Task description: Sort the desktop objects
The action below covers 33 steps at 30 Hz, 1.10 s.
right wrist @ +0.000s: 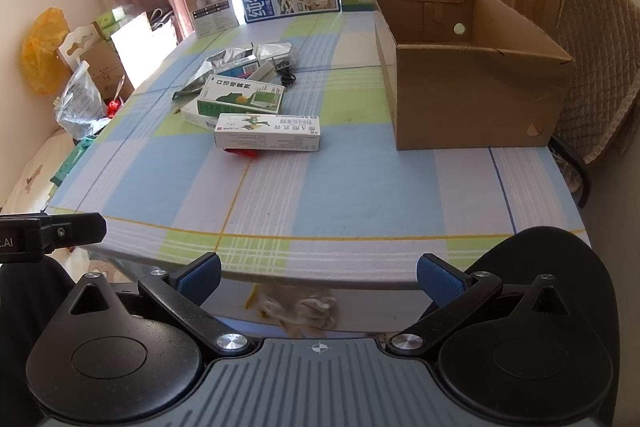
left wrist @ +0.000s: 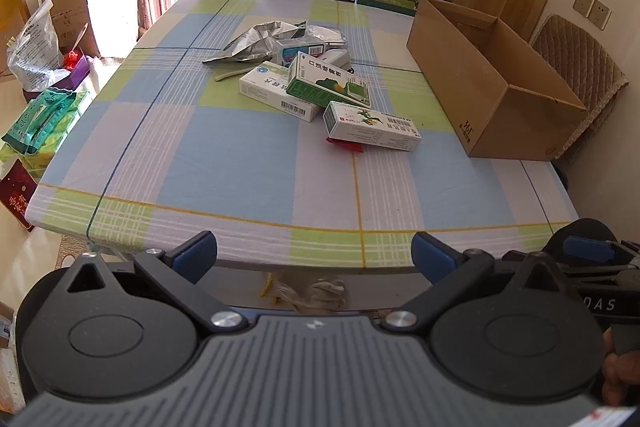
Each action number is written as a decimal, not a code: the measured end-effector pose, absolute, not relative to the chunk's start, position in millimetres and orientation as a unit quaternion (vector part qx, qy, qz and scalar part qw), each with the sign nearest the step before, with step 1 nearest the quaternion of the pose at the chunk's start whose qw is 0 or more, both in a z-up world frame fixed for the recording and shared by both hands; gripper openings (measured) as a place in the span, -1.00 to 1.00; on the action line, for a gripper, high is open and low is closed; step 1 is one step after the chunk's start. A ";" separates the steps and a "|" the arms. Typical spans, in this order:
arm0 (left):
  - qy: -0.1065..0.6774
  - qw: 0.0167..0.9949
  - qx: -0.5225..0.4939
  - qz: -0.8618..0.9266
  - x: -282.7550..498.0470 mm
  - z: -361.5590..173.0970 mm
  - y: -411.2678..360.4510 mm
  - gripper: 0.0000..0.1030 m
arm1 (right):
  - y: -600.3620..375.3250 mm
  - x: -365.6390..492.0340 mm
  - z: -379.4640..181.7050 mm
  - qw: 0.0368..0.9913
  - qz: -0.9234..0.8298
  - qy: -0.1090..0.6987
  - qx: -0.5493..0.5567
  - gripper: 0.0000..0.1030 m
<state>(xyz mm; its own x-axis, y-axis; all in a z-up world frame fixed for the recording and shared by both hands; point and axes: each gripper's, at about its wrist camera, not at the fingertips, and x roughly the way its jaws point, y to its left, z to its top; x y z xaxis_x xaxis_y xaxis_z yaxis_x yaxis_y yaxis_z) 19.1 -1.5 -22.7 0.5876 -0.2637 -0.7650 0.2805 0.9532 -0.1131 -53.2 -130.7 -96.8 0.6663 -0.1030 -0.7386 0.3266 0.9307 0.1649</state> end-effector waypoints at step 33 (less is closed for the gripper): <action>0.341 0.873 0.191 -0.293 86.2 2.2 -5.5 0.92 | -138.1 35.6 -84.7 0.925 0.092 0.347 -0.121 0.97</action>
